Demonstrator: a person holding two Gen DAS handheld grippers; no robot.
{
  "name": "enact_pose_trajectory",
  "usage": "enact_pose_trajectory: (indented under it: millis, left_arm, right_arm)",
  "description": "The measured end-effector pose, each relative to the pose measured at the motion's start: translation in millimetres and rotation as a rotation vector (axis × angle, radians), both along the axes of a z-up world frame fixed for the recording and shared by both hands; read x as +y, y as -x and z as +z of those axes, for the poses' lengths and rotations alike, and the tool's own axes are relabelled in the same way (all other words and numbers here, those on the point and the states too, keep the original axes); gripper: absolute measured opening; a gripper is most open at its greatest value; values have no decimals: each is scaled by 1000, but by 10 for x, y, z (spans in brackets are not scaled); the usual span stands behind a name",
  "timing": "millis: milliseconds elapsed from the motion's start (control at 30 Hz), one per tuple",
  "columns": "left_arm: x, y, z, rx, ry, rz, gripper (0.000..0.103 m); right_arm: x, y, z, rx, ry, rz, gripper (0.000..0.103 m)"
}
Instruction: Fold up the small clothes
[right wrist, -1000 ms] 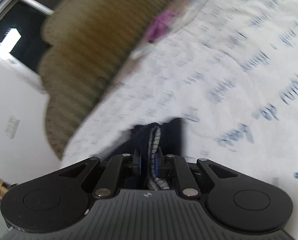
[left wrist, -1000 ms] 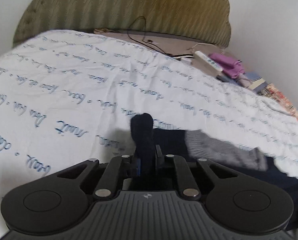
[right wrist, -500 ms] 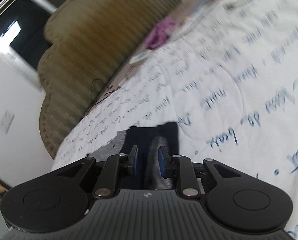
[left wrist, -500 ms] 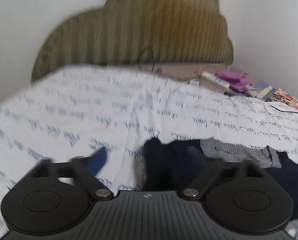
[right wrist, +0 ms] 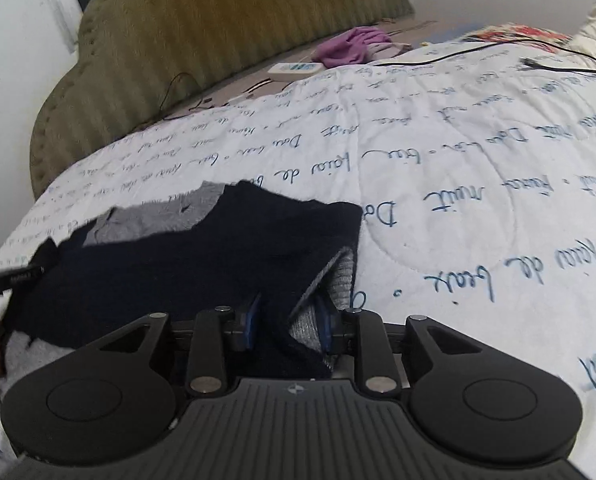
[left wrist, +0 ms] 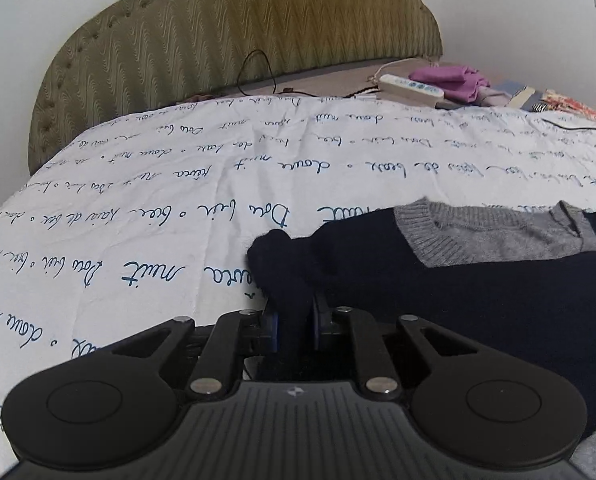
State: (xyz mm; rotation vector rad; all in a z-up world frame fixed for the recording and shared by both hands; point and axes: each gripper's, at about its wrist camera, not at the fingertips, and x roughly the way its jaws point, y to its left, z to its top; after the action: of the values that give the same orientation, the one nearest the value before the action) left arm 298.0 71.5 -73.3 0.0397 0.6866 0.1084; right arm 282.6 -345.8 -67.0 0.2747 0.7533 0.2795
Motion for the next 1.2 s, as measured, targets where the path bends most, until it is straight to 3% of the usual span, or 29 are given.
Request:
enact_pose_trajectory:
  millis: [100,167,200,300,367,467,533,567,700,767,867,967,1100,1200]
  left_arm:
    - [48,270,198,-45,46,-19,15]
    - [58,541,323,-88,62,-63,21]
    - [57,653,355,-108,61,-87,25]
    - [-41,810,367,-136,-15,-167,41]
    - [-164,747,338,-115,-74,-229,53]
    - [-276,503,229,-29,-93,-230,63]
    - [-223,304,77,78,-32,-183,68]
    - [-168,265,28,87,10,-165,75]
    - [44,420,172,77,124,-95,74]
    - [177,692,371,38,140,-75,74]
    - [467,1353,738,-68,68,-15,74]
    - [960,2147,1012,-152,34,65,77]
    - [1631,3011,1223,-148,44,130,80]
    - [1887,3467,1269,-107,101,145,82]
  right_arm:
    - [-19,322,219,-33,-56,-39,37]
    - [46,659,336,-66,-84,-5,41]
    - [122,817,367,-76,-72,24,50]
    - [419,1125,365,-87,36,68,55]
    - [557,1177,278,-45,67,50,57]
    - [651,1169,27,44,75,23,63]
    - [661,1254,-47,-19,68,17,68]
    - [669,1269,-31,-17,70,2,68]
    - [649,1387,178,34,68,-12,73]
    - [535,1594,297,2,27,0,79]
    - [324,1947,409,-5,-51,18,90]
    - [149,2260,466,-9,-106,44,90]
    - [49,2551,420,31,-207,79,90]
    - [97,2651,347,86,-286,114,89]
